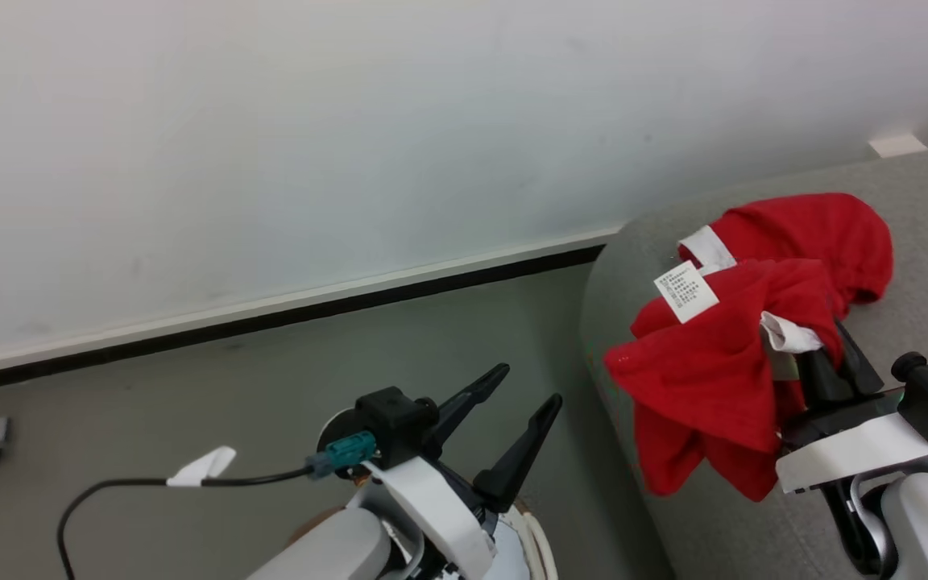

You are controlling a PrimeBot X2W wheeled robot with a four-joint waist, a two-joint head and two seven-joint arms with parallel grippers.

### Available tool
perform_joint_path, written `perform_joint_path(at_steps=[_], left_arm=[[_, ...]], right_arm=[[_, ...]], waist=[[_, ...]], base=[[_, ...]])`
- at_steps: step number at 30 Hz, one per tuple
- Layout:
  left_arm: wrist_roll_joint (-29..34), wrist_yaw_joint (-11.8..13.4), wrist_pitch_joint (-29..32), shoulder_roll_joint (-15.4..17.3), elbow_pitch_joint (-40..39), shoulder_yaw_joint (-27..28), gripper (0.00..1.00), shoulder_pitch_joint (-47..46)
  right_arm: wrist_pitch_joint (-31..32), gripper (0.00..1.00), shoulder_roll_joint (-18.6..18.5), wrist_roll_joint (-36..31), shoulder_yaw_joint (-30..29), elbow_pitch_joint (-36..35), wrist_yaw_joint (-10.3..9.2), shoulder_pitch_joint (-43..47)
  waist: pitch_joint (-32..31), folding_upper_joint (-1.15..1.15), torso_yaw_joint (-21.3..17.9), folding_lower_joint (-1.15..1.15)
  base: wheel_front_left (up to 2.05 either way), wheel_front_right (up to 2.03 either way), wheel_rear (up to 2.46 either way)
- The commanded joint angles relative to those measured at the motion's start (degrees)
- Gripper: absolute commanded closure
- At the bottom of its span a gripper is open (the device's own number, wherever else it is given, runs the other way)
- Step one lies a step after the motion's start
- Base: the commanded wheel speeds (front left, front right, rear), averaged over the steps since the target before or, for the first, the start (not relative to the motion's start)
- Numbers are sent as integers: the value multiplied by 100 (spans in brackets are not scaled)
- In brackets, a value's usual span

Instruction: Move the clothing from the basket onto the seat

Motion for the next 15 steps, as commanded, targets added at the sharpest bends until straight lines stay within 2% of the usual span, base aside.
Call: perform_joint_path(at_steps=[1,8,15], left_arm=[[124,-12,0,13,-63,75,0,82],[543,-98,-1,8,-292,424,0,209],[801,-182,-1,-21,-242,604,0,300]], right_arm=[[-25,100,-51,-69,-94,-96,-13,75],[-24,100,36,-157,-602,-540,-13,370],[-25,100,150,-173,-656,-694,-13,562]], waist=[[147,0,-351,0],[327,0,-884,0],[409,0,-1208,0]], base=[[0,0,0],[0,0,0],[0,0,0]])
